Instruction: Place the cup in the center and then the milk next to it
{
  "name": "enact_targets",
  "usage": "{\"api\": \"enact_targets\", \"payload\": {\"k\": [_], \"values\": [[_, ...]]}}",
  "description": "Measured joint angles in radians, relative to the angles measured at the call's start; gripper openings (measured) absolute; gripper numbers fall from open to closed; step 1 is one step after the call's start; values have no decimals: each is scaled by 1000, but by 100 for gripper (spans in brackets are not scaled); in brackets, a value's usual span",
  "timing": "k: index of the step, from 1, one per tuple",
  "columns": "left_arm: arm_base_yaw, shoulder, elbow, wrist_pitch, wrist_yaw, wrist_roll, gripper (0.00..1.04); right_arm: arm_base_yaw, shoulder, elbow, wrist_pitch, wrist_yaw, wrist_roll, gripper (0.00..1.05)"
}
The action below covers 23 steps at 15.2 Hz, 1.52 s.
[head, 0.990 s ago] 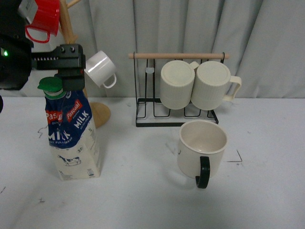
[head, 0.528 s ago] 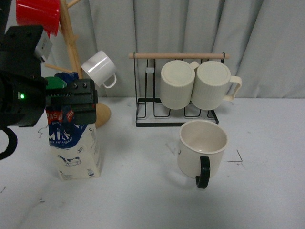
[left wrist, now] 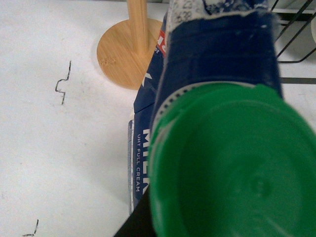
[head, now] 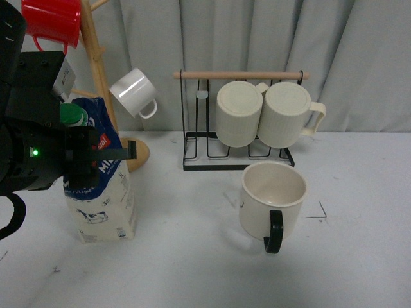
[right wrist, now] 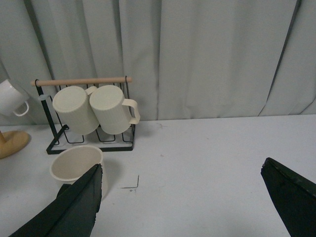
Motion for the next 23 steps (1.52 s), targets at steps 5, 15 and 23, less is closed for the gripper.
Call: {"api": "enact_targets", "payload": {"k": [5, 15, 23], "values": [[-45, -64, 13, -98, -26, 5, 2, 0, 0, 0, 0, 0, 0, 98], [-293, 35, 208, -112, -95, 26, 2, 0, 0, 0, 0, 0, 0, 98], [-321, 99, 219, -87, -127, -6, 2, 0, 0, 0, 0, 0, 0, 98]]}}
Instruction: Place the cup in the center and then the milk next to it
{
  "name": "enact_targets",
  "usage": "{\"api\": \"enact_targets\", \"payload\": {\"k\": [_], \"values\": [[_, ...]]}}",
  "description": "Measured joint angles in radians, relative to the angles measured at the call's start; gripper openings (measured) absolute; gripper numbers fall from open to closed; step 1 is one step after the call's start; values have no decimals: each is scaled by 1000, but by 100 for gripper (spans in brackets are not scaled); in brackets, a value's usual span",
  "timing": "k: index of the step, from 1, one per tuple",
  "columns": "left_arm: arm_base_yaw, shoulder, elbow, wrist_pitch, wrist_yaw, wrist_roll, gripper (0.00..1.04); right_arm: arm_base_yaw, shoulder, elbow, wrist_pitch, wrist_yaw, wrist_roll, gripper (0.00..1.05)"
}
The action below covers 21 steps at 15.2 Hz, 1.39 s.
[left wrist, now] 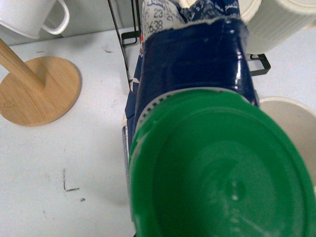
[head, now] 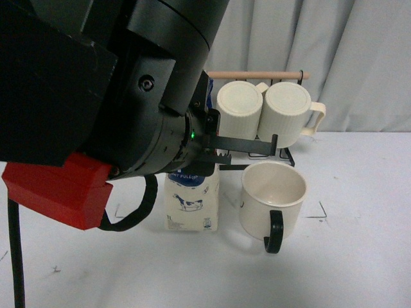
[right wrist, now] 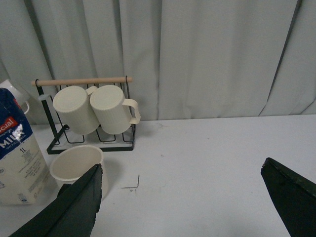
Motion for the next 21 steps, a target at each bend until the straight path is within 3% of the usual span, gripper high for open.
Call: {"api": "enact_targets", "payload": {"k": [11, 13, 16, 18, 20, 21], "values": [[-26, 89, 45, 27, -28, -67, 4, 0, 0, 0, 0, 0, 0, 98], [-26, 88, 45, 40, -26, -72, 19, 0, 0, 0, 0, 0, 0, 98], [-26, 56, 49, 27, -3, -102, 63, 0, 0, 0, 0, 0, 0, 98], [-26, 18, 44, 11, 19, -126, 83, 0, 0, 0, 0, 0, 0, 98], [-26, -39, 37, 6, 31, -139, 100, 0, 0, 0, 0, 0, 0, 98], [-23, -64, 33, 6, 40, -144, 98, 0, 0, 0, 0, 0, 0, 98]]}}
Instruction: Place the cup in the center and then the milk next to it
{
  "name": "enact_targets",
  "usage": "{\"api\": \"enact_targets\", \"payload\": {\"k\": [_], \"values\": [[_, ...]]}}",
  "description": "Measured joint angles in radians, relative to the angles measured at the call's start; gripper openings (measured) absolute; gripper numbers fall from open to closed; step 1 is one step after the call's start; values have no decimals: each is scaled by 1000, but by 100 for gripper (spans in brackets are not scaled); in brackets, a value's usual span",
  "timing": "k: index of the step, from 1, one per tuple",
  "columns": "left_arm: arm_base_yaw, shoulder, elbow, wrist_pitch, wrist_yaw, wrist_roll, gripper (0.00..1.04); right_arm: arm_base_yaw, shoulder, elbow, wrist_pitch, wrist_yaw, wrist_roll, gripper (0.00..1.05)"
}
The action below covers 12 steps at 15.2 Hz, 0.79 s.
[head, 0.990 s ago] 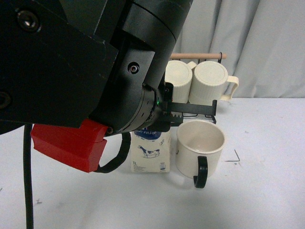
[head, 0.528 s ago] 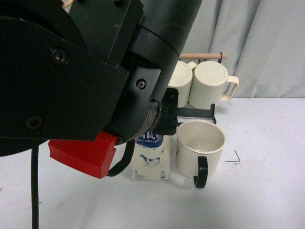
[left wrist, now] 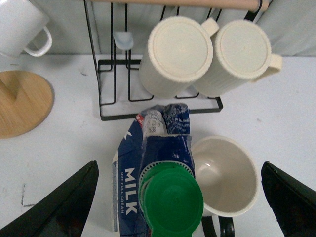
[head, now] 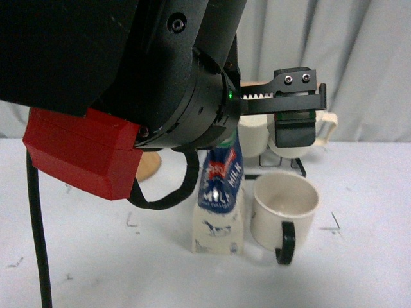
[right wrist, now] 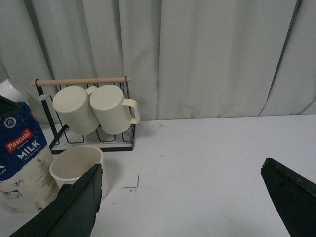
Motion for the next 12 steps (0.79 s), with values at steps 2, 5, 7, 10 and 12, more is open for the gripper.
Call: {"api": "enact_targets", "payload": {"k": [2, 5, 7, 10, 12], "values": [[13, -47, -23, 1, 5, -8, 98, 0, 0, 0, 0, 0, 0, 98], [50, -146, -60, 27, 24, -29, 98, 0, 0, 0, 0, 0, 0, 98], [69, -201, -65, 43, 32, -29, 98, 0, 0, 0, 0, 0, 0, 98], [150, -197, -93, 118, 36, -11, 96, 0, 0, 0, 0, 0, 0, 98], [282, -327, -362, 494, -1, 229, 69, 0, 0, 0, -1, 0, 0, 98]]}}
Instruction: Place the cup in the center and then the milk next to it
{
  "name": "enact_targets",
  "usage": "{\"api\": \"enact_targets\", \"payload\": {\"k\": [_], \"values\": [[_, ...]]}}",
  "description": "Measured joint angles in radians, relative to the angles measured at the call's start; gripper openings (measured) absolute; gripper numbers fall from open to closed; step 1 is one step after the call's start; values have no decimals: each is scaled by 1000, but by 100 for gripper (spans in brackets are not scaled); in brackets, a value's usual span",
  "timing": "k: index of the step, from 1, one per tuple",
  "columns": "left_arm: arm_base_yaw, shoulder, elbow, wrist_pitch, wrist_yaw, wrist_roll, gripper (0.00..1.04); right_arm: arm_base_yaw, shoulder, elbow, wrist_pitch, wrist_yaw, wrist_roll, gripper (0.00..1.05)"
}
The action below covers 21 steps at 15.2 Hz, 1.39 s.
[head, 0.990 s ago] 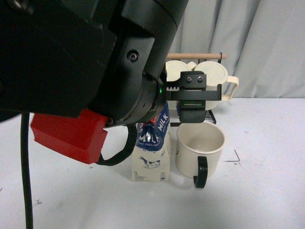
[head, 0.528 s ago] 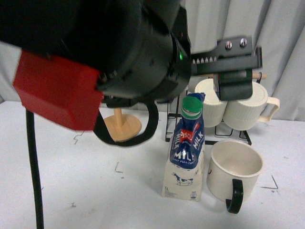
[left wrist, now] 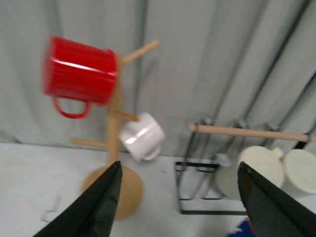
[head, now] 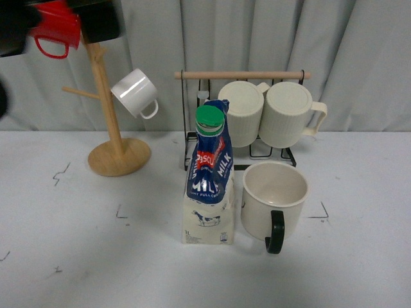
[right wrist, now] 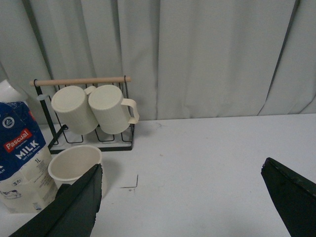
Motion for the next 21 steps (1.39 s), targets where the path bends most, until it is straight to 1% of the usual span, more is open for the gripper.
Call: {"api": "enact_targets", "payload": {"k": [1, 2, 3, 4, 5, 7, 10, 11, 12, 16, 19, 21], "values": [[106, -141, -121, 49, 68, 89, 51, 0, 0, 0, 1, 0, 0, 98], [143, -223, -202, 72, 108, 117, 34, 0, 0, 0, 1, 0, 0, 98], [161, -261, -285, 72, 158, 135, 18, 0, 0, 0, 0, 0, 0, 98], [187, -299, -342, 70, 182, 140, 4, 0, 0, 0, 0, 0, 0, 98], [209, -342, -374, 70, 194, 143, 2, 0, 0, 0, 0, 0, 0, 98], [242, -429, -431, 59, 224, 143, 2, 0, 0, 0, 1, 0, 0, 98], [285, -560, -513, -3, 269, 143, 2, 0, 0, 0, 1, 0, 0, 98], [325, -596, -526, -24, 321, 143, 2, 0, 0, 0, 1, 0, 0, 98], [369, -634, -543, -46, 354, 144, 2, 0, 0, 0, 0, 0, 0, 98], [372, -764, -582, -140, 360, 144, 2, 0, 0, 0, 1, 0, 0, 98], [372, -769, -610, -78, 360, 144, 2, 0, 0, 0, 0, 0, 0, 98], [372, -779, -615, -98, 361, 144, 2, 0, 0, 0, 1, 0, 0, 98]]}}
